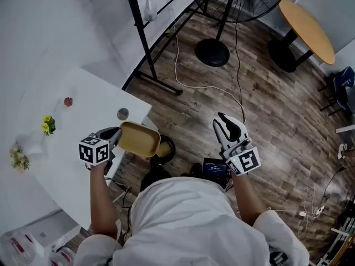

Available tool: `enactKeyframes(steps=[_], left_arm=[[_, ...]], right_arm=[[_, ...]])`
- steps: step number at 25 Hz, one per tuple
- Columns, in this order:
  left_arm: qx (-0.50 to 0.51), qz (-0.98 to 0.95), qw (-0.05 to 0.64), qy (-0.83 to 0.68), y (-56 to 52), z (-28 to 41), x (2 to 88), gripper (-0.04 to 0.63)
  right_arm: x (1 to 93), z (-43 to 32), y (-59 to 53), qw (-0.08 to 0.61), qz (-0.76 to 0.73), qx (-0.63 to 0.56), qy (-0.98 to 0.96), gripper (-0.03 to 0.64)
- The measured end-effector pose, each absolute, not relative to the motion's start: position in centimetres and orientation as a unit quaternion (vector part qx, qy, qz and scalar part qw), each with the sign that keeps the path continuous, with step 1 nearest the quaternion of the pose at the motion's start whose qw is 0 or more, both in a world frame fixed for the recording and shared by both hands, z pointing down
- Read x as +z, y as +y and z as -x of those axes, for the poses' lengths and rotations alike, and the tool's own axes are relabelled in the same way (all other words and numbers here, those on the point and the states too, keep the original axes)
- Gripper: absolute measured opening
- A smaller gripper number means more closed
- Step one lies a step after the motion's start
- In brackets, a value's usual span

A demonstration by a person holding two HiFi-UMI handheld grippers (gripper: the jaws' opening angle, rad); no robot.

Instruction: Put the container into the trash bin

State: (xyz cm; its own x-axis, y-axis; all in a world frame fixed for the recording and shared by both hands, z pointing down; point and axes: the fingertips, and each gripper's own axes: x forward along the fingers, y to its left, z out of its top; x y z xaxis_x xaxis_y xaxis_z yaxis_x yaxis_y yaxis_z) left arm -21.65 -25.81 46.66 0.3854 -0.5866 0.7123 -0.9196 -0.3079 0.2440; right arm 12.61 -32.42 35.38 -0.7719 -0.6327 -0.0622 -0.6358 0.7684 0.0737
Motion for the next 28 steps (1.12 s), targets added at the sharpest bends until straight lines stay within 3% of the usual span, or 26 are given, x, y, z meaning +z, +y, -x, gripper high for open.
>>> enactKeyframes(steps=[15,28], left_arm=[[0.075,-0.653,0.448,-0.606,-16.7,16.7,54.1,0.020],[-0.019,-0.531,0.532,-0.659,-14.8,18.3,75.5,0.020]], right_arm=[[45.8,-15.8,-33.8,0.004,0.270,-0.078,0.960,0.104],[63.4,-8.1,-33.2,-0.105,0.181,-0.121,0.970,0.104]])
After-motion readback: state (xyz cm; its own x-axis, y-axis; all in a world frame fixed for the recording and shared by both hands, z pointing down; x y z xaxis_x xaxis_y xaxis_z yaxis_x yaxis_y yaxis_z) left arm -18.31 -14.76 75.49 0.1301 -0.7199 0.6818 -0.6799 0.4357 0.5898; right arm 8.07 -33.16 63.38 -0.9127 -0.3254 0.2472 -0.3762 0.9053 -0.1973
